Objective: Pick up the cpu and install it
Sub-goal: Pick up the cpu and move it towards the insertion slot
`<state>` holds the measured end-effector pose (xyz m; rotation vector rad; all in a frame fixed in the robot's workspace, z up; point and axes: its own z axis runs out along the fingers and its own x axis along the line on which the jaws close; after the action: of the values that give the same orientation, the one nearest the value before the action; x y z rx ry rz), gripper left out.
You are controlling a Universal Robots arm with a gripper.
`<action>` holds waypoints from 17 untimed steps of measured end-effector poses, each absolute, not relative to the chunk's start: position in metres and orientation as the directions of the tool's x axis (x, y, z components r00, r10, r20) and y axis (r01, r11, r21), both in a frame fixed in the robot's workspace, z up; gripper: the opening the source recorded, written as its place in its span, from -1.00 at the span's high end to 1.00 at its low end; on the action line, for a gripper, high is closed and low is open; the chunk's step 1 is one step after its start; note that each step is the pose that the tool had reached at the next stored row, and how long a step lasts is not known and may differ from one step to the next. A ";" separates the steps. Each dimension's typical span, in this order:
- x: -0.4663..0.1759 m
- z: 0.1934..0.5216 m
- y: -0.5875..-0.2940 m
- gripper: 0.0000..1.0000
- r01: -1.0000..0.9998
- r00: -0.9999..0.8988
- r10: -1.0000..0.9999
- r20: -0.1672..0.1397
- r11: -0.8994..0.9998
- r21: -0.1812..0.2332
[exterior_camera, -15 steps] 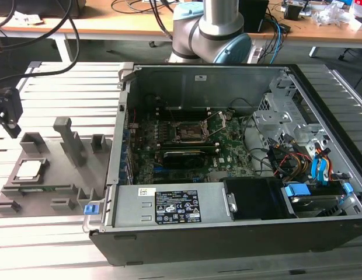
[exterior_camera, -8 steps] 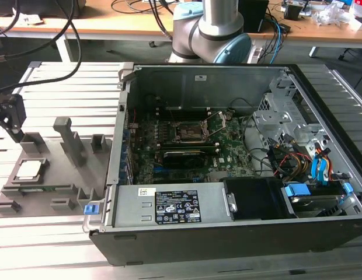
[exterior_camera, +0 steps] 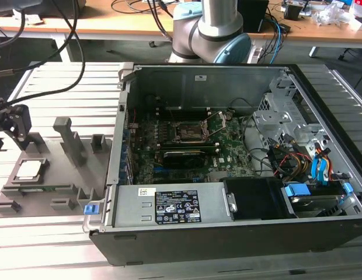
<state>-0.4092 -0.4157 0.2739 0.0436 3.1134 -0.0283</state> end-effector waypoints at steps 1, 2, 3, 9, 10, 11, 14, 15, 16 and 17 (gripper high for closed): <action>-0.409 0.272 -0.416 -0.11 0.028 -0.999 0.028 -0.028 0.999 -0.018; -0.409 0.269 -0.416 -0.11 0.028 -0.999 0.028 -0.028 0.999 -0.018; -0.409 0.266 -0.416 -0.11 0.028 -0.999 0.028 -0.028 0.999 -0.018; -0.409 0.256 -0.416 -0.11 0.028 -0.999 0.028 -0.028 0.999 -0.018; -0.409 0.254 -0.416 -0.11 0.028 -0.999 0.028 -0.028 0.999 -0.018; -0.409 0.250 -0.416 -0.11 0.028 -0.999 0.028 -0.028 0.999 -0.018; -0.409 0.246 -0.416 -0.11 0.028 -0.999 0.028 -0.028 0.999 -0.018; -0.409 0.243 -0.416 -0.11 0.028 -0.999 0.028 -0.028 0.999 -0.018; -0.409 0.242 -0.416 -0.11 0.028 -0.999 0.028 -0.028 0.999 -0.018; -0.409 0.241 -0.416 -0.11 0.028 -0.999 0.028 -0.028 0.999 -0.018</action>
<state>-0.4092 -0.4157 0.2407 0.0436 3.1134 -0.0283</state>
